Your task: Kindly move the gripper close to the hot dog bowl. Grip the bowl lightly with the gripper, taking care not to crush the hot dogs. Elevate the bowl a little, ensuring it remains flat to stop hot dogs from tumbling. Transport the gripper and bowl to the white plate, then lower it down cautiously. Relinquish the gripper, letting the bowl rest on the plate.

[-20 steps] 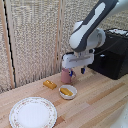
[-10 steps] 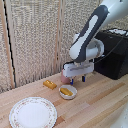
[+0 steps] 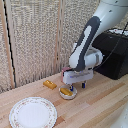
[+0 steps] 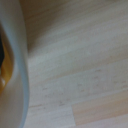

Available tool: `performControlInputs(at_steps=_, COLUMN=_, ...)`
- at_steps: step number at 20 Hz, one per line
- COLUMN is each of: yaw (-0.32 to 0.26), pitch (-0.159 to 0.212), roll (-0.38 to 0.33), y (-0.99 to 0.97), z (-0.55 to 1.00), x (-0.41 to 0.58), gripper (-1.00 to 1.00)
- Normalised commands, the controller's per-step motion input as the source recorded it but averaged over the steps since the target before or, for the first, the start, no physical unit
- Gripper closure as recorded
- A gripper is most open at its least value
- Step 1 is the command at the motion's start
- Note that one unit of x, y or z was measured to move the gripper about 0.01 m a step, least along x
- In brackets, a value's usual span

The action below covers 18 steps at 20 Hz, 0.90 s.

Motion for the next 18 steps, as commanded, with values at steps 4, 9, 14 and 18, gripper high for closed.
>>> performControlInputs(at_steps=4, yaw=0.000, pitch=0.000, roll=-0.021, y=0.08, z=-0.05, x=0.000, gripper=1.00)
performControlInputs(at_steps=9, yaw=0.000, pitch=-0.012, roll=-0.006, y=0.04, z=0.00, x=-0.066, gripper=1.00)
performControlInputs(at_steps=14, yaw=0.000, pitch=-0.104, roll=0.000, y=0.00, z=0.00, x=0.000, gripper=1.00)
performControlInputs(at_steps=18, yaw=0.000, pitch=-0.118, roll=0.000, y=0.00, z=0.00, x=0.000, gripper=1.00)
